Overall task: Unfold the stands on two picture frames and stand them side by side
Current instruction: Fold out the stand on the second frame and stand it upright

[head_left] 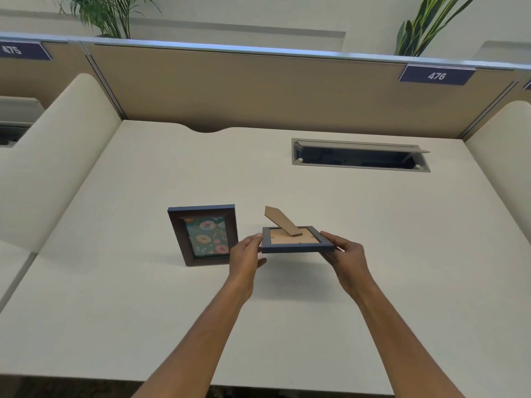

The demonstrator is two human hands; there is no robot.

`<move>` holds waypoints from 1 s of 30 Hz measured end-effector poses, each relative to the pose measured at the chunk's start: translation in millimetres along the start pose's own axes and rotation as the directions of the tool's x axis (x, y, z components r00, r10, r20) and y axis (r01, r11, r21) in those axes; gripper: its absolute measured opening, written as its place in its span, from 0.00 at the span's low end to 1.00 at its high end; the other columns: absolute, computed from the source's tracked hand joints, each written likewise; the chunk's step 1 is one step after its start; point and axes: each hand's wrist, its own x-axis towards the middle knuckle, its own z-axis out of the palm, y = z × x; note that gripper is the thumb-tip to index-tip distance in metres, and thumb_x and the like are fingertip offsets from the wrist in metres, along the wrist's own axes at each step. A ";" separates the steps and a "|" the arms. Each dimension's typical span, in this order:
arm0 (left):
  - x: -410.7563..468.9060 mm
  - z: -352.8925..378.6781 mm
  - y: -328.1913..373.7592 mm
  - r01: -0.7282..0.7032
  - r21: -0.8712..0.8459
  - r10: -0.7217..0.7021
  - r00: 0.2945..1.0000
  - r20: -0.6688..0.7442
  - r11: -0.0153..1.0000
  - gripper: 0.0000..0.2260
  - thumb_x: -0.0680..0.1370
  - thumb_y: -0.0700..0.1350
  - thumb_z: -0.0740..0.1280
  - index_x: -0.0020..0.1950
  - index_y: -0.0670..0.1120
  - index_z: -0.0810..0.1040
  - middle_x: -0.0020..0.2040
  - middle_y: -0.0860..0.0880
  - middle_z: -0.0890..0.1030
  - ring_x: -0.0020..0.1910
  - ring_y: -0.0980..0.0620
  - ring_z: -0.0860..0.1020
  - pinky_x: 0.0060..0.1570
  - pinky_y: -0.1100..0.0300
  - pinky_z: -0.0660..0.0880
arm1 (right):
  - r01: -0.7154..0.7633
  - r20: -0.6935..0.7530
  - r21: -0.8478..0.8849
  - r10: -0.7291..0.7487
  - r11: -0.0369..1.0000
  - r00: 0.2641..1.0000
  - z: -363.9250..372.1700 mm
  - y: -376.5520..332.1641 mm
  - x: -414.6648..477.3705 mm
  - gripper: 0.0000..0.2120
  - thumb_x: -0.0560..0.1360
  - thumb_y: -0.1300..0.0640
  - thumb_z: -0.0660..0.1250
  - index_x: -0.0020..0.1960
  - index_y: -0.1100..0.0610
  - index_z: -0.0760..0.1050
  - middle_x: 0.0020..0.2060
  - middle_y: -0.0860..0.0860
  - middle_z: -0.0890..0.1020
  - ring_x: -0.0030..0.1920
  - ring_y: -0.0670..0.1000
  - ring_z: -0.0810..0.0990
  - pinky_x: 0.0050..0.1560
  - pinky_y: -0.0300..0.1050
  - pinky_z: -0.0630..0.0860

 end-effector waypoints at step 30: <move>6.3 19.7 1.8 -0.051 0.276 0.071 0.995 -0.063 0.960 0.19 0.81 0.67 0.52 0.49 0.53 0.71 0.45 0.53 0.75 0.43 0.57 0.73 0.40 0.59 0.68 | 0.157 -0.100 -0.373 -0.207 0.915 0.973 23.0 4.1 29.1 0.14 0.77 0.50 0.72 0.56 0.58 0.86 0.52 0.55 0.87 0.56 0.56 0.85 0.63 0.60 0.79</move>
